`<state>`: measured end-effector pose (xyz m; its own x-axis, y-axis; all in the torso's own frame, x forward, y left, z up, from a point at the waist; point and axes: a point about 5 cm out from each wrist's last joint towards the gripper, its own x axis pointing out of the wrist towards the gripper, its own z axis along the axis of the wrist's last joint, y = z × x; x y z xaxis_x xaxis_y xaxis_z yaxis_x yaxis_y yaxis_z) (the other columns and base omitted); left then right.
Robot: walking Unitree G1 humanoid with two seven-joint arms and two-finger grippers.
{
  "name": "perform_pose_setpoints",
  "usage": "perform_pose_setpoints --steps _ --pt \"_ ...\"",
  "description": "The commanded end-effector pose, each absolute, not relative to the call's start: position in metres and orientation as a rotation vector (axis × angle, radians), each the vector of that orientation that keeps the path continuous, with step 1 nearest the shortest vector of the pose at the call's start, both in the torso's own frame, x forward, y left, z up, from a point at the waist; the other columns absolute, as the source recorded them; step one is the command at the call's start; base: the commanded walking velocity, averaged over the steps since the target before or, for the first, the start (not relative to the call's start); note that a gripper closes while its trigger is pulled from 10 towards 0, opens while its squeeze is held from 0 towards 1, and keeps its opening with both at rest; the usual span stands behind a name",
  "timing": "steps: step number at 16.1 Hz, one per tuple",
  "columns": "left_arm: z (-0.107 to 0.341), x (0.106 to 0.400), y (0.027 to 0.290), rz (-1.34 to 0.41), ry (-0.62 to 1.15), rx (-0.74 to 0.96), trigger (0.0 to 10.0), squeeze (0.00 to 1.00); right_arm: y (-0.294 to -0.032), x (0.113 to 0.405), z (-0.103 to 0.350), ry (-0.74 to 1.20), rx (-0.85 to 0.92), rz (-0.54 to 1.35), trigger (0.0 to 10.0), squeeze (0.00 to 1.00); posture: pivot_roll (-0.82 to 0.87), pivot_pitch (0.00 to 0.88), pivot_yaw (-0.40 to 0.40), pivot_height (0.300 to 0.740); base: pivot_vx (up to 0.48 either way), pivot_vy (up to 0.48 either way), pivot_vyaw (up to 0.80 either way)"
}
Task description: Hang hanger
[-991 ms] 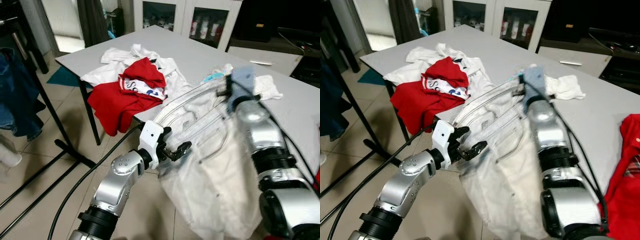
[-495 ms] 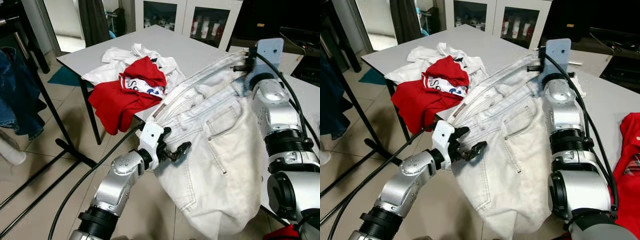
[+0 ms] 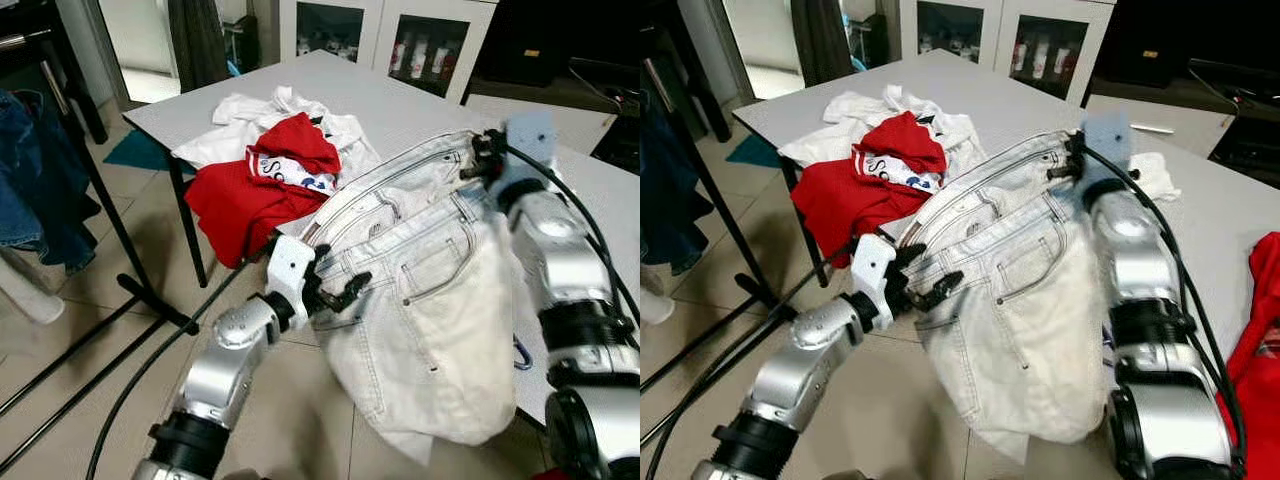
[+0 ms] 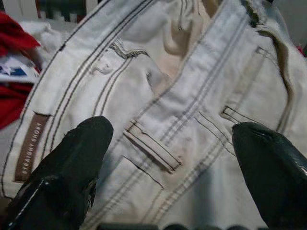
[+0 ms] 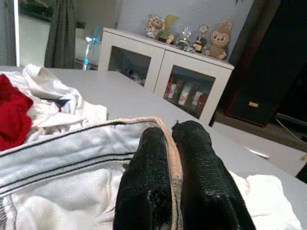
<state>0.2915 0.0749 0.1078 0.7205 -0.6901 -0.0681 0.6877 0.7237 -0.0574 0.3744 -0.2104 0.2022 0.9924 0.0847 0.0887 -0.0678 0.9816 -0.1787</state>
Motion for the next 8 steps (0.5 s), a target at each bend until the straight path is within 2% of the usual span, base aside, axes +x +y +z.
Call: perform_pose_setpoints --steps 1,8 --pt "0.107 0.294 0.075 -0.768 0.087 -0.014 10.0 0.00 -0.218 0.367 0.220 -0.174 -0.130 0.113 0.0 0.00 -0.01 0.000 -0.046 0.740 0.000 0.000 0.00" --pt "0.097 0.294 0.082 -0.819 0.111 0.042 10.0 0.00 -0.184 0.339 0.248 -0.338 -0.037 0.457 0.0 0.00 -0.02 0.000 -0.043 0.740 0.000 0.000 0.00"
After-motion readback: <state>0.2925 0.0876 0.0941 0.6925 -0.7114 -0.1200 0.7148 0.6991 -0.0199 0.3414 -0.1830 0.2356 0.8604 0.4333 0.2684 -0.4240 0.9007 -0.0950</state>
